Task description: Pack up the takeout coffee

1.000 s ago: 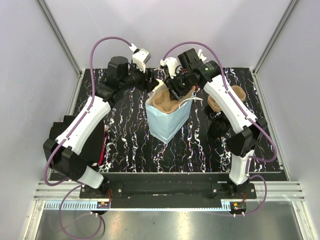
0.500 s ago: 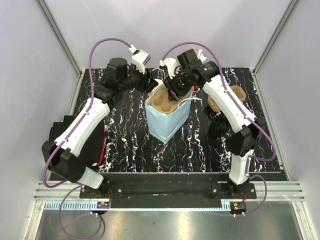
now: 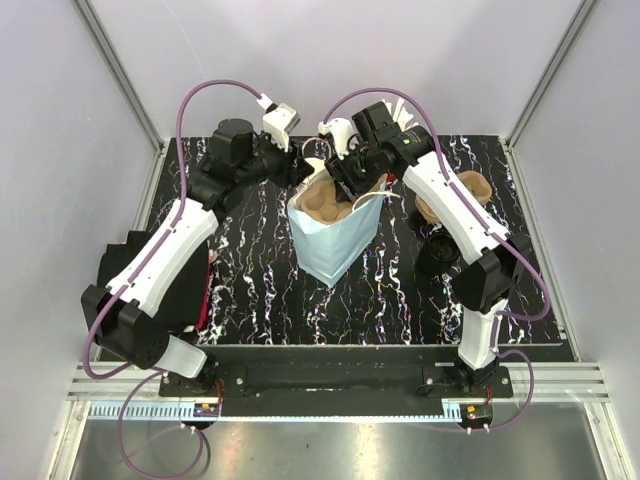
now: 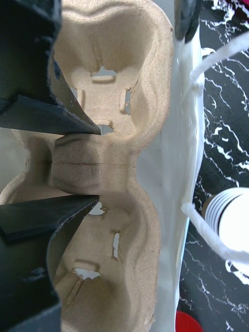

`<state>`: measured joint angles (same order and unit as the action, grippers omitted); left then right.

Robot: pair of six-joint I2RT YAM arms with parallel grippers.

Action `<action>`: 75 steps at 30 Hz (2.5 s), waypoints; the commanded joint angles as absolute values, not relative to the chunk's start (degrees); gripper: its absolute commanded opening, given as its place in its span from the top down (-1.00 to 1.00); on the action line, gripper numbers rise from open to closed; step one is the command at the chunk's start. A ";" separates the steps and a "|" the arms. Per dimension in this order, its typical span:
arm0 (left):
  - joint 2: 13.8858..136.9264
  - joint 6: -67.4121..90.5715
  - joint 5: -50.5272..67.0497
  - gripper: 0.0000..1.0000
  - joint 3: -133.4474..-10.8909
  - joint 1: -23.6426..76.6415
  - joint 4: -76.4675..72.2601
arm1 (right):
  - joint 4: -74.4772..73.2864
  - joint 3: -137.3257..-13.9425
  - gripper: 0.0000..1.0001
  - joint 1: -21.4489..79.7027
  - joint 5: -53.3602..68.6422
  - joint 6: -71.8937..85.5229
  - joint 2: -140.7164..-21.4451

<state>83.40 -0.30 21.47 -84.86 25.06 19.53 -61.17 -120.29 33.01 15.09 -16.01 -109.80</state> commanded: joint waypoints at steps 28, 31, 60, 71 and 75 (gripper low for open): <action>80.68 -0.18 23.12 0.51 -83.58 25.40 15.38 | -61.00 -117.77 -0.05 28.66 25.92 -12.39 -107.75; 80.86 -0.18 22.94 0.55 -83.67 25.49 15.56 | -60.91 -117.60 -0.06 27.78 27.24 -11.95 -108.02; 80.51 -0.18 23.38 0.66 -82.35 27.16 15.65 | -61.00 -116.46 -0.05 25.58 32.43 -9.85 -110.83; 81.30 -0.18 23.56 0.67 -82.27 28.21 15.38 | -60.73 -115.84 -0.05 24.87 32.52 -9.14 -112.23; 81.30 -0.26 23.20 0.67 -82.35 28.21 15.47 | -60.82 -115.84 -0.04 24.79 32.08 -8.88 -112.85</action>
